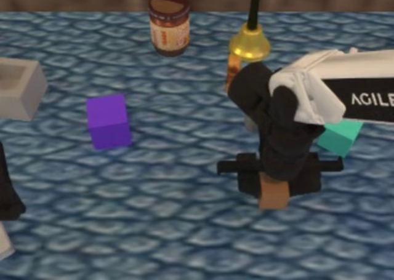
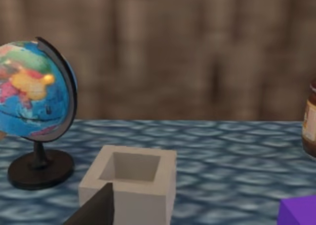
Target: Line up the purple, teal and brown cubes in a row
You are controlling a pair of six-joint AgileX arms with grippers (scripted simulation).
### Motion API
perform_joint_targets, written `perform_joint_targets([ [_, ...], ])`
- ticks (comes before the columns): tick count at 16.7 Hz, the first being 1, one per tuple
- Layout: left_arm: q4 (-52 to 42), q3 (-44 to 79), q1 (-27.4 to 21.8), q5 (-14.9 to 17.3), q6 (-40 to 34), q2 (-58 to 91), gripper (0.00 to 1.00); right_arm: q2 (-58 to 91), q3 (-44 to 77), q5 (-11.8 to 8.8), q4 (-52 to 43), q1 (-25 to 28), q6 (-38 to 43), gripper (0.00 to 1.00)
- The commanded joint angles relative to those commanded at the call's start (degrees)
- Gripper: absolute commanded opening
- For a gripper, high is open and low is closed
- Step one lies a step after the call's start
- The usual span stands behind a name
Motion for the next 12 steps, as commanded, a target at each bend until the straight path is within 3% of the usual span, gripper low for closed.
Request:
perform_joint_targets([
  [10,0.00,0.00,0.00,0.00,0.00,0.00,1.00,0.00,0.00,0.00,0.00,0.00,0.00,0.98],
  [12,0.00,0.00,0.00,0.00,0.00,0.00,1.00,0.00,0.00,0.00,0.00,0.00,0.00,1.00],
])
